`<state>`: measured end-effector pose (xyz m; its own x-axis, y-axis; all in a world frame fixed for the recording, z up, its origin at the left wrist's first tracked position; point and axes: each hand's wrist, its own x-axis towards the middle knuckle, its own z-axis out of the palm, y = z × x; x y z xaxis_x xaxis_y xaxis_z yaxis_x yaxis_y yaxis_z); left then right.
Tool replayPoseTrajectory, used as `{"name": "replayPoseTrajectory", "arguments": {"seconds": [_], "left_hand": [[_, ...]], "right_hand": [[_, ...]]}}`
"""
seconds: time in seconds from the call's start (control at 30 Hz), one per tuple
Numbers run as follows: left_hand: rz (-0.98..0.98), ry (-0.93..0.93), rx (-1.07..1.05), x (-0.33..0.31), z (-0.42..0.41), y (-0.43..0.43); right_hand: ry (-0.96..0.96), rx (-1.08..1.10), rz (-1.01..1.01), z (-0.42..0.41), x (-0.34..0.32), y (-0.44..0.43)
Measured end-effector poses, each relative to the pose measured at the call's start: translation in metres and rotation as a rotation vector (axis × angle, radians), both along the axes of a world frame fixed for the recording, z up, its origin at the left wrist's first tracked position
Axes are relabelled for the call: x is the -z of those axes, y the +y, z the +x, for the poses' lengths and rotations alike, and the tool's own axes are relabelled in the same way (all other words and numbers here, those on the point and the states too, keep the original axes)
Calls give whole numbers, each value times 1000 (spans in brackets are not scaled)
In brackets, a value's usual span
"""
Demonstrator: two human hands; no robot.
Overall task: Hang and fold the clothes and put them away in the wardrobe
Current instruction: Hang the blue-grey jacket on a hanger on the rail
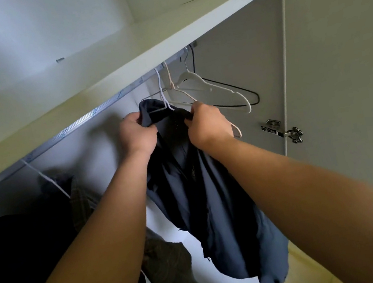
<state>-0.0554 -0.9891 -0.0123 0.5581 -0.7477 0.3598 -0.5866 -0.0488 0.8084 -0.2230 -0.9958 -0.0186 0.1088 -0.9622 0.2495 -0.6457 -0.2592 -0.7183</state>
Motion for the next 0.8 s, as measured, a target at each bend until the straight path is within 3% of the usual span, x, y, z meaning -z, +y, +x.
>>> {"name": "replayPoseTrajectory", "arguments": {"seconds": [0.3, 0.63, 0.8], "left_hand": [[-46, 274, 113, 16, 24, -31], [-136, 293, 30, 43, 46, -52], [-89, 245, -17, 56, 57, -58]], "right_hand": [[-4, 2, 2, 20, -9, -34], [28, -11, 8, 46, -7, -67], [94, -20, 23, 49, 9, -78]]}}
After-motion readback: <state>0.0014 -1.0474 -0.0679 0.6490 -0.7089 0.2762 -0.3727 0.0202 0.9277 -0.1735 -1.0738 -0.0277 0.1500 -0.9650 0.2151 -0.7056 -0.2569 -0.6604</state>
